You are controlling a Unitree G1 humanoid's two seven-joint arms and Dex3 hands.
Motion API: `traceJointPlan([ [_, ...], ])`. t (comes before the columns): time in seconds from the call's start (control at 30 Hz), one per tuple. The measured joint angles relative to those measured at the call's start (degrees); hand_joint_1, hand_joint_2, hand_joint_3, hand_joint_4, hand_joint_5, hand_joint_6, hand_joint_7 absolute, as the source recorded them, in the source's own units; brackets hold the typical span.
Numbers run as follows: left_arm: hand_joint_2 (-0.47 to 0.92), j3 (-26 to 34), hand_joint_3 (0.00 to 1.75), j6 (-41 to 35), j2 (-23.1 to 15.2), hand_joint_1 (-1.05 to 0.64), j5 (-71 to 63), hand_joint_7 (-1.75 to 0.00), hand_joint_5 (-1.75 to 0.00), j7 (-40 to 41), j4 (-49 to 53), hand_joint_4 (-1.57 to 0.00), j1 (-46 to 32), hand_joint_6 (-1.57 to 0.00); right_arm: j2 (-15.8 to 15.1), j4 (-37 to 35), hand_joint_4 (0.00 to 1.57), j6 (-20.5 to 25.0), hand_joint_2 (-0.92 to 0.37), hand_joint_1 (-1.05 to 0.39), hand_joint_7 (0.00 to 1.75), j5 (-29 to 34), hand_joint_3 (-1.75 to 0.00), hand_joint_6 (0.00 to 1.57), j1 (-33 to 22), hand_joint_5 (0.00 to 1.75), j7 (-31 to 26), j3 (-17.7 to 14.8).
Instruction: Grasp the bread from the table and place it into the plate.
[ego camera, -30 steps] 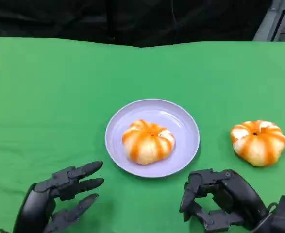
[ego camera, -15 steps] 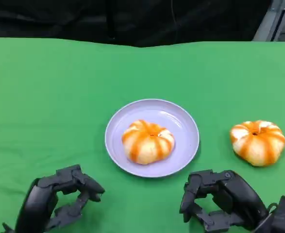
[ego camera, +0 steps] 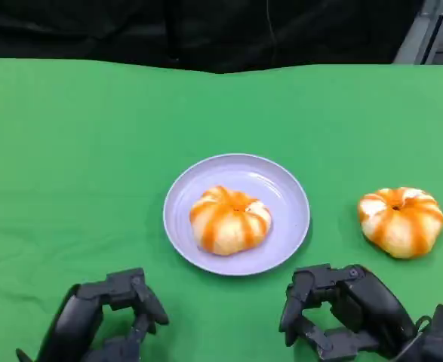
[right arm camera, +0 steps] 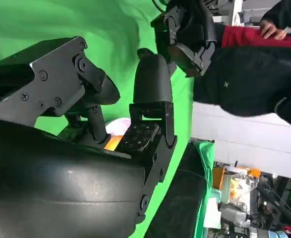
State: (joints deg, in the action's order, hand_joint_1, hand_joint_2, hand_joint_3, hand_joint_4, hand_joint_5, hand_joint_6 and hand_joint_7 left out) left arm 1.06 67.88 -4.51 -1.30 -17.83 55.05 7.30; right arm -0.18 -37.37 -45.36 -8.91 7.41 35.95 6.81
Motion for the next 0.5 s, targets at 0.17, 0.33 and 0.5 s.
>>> traceJointPlan([
  [0.17,0.53,-0.9,1.15,0.4,0.1,-0.12,-1.6,-1.35,-1.57,1.3,0.0,-0.8,-0.3,-0.87,0.0,0.2,0.92,0.0,-0.57,0.09,1.1,0.1,-1.09,0.92,-0.5,1.38,-0.1,0.0],
  [0.33,0.54,-1.5,1.15,0.4,0.1,-0.11,-1.9,-1.35,-1.57,1.8,0.0,-0.8,-0.7,-0.87,0.0,0.5,0.9,0.1,-0.57,0.1,1.12,0.1,-1.09,0.91,-0.8,1.4,0.0,0.0],
  [0.5,0.53,-1.7,1.18,0.5,0.1,-0.13,-2.1,-1.34,-1.59,2.4,0.0,-0.8,-0.7,-0.86,-0.1,0.6,0.9,0.1,-0.59,0.1,1.11,-0.6,-1.06,0.91,-0.8,1.4,0.2,0.0],
])
